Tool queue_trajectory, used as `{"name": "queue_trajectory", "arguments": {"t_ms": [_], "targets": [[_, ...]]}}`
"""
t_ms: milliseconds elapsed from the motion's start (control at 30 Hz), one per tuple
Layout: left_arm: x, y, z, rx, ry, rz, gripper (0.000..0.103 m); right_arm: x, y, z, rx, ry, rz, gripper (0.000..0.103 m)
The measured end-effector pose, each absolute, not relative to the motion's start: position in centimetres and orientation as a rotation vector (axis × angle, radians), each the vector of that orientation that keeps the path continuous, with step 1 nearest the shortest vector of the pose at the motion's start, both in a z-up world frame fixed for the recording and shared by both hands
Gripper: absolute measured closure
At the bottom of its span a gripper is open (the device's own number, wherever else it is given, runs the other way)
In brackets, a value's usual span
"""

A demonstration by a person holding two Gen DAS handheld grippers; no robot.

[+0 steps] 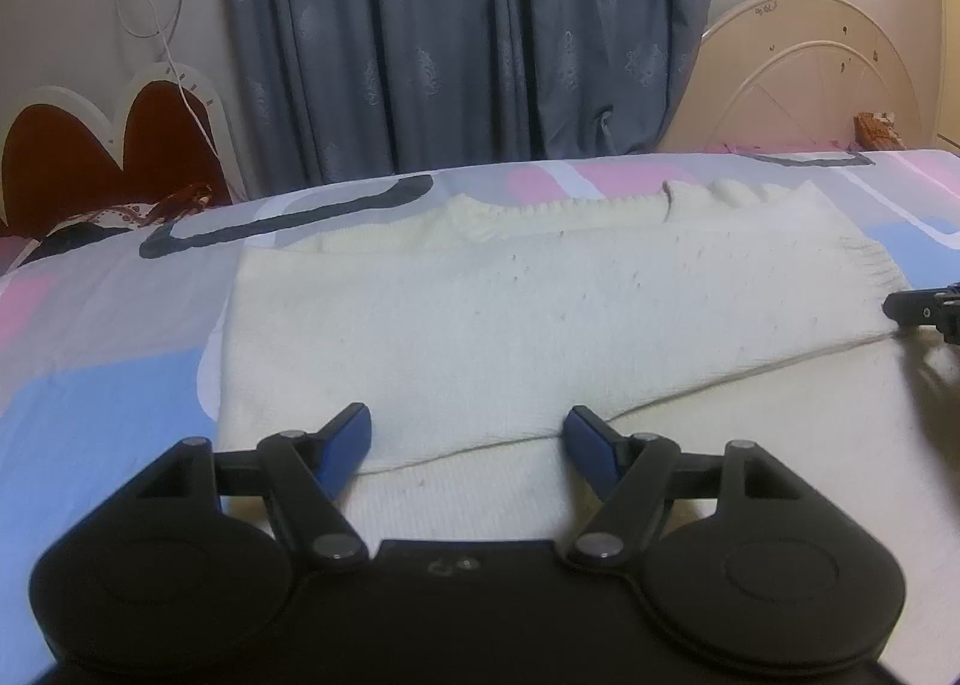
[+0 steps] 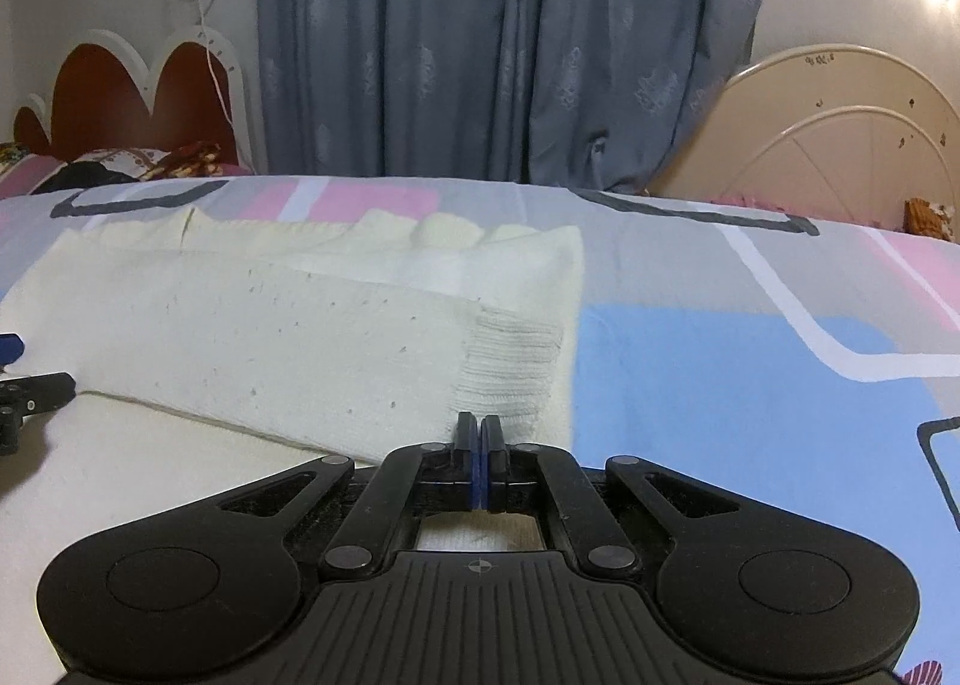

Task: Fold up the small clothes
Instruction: 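Press and straighten the folded sweater with the right gripper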

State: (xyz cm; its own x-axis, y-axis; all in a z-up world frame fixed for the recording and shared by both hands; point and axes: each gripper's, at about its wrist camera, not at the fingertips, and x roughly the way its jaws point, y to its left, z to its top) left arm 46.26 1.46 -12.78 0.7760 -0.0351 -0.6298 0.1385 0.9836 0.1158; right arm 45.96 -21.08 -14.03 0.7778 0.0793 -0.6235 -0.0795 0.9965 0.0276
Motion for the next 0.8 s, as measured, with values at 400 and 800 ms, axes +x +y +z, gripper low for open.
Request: {"name": "queue_trajectory", "arguments": {"t_ms": [400,800], "targets": [[45.7,3.8,-11.0,0.101,0.64,-0.046,0.036,46.6,-21.9,-13.1,0.0,0.715,0.125,0.103],[46.3,5.3,-12.3,0.085,0.698,-0.012,0.034,46.3,-23.0,-13.3,0.015,0.704,0.156,0.103]]}}
